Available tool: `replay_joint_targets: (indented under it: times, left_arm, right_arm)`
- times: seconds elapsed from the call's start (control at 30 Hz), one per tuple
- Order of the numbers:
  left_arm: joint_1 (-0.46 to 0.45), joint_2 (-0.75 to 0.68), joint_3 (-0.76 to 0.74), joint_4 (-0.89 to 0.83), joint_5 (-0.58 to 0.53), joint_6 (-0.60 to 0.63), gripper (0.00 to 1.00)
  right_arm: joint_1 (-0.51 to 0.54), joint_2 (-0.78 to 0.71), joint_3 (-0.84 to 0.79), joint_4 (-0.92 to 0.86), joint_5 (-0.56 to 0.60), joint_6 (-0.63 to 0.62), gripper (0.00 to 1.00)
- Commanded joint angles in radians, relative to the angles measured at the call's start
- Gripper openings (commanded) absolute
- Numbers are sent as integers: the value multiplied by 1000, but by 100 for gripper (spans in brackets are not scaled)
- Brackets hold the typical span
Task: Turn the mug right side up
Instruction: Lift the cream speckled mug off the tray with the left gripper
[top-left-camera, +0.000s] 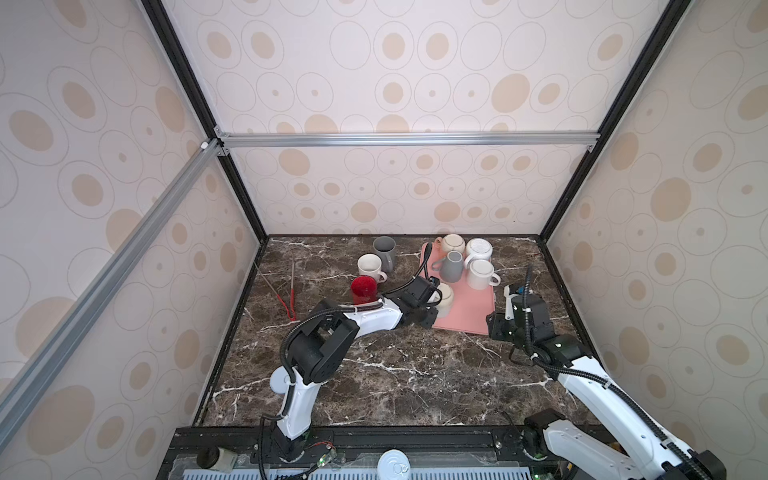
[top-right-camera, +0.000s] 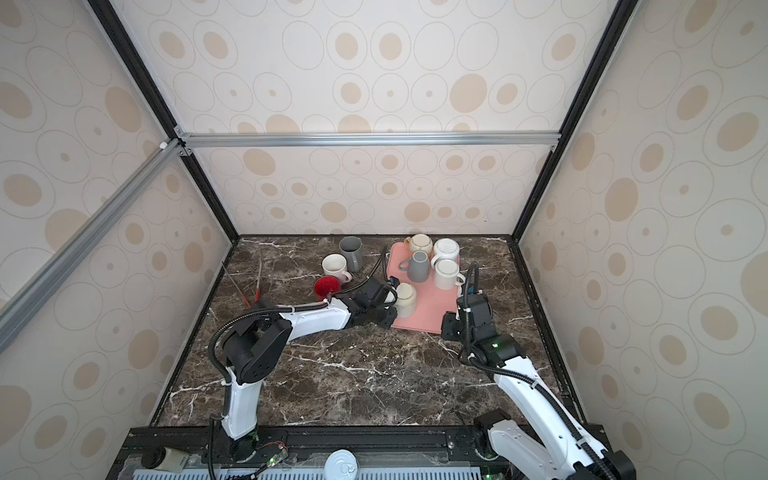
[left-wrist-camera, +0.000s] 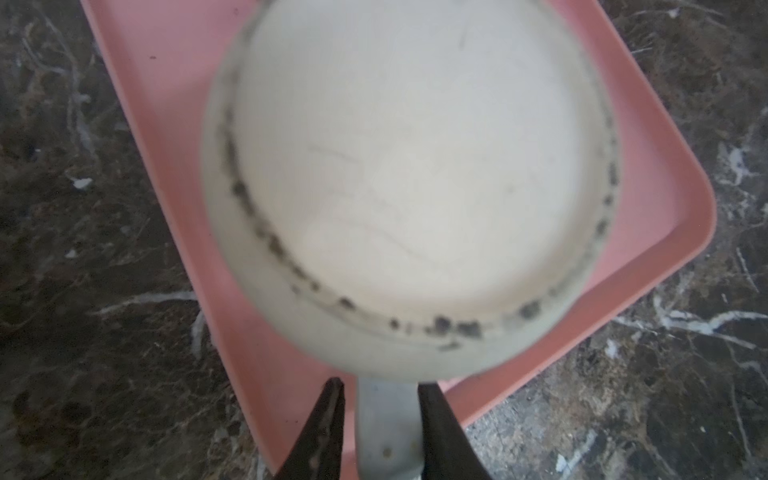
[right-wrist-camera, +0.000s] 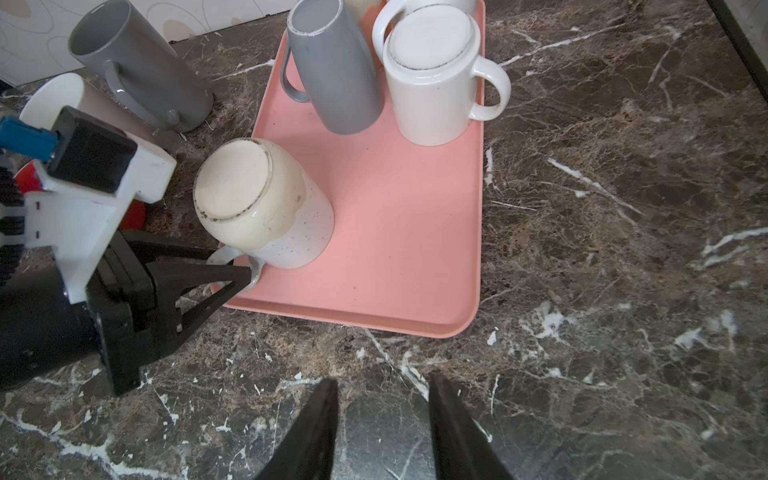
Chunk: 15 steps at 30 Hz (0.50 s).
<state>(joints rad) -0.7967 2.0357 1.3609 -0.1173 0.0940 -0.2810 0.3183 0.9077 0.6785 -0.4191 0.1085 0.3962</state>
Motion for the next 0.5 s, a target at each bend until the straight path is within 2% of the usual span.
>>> replay_joint_targets:
  times: [0.0, 0.1, 0.2, 0.33, 0.47]
  left_arm:
    - [5, 24, 59, -34, -25, -11, 36]
    - [4, 38, 75, -42, -31, -13, 41]
    - [5, 50, 86, -47, -30, -13, 41]
    - [5, 55, 92, -53, -32, -9, 29]
    - [5, 55, 95, -56, -37, -4, 21]
  right_arm:
    - [-8, -16, -17, -5, 7, 9, 40]
    - [-8, -3, -16, 3, -5, 12, 40]
    - [-8, 14, -14, 12, -19, 13, 40]
    - [-8, 31, -10, 21, -27, 15, 40]
    - [-8, 43, -4, 24, -30, 12, 41]
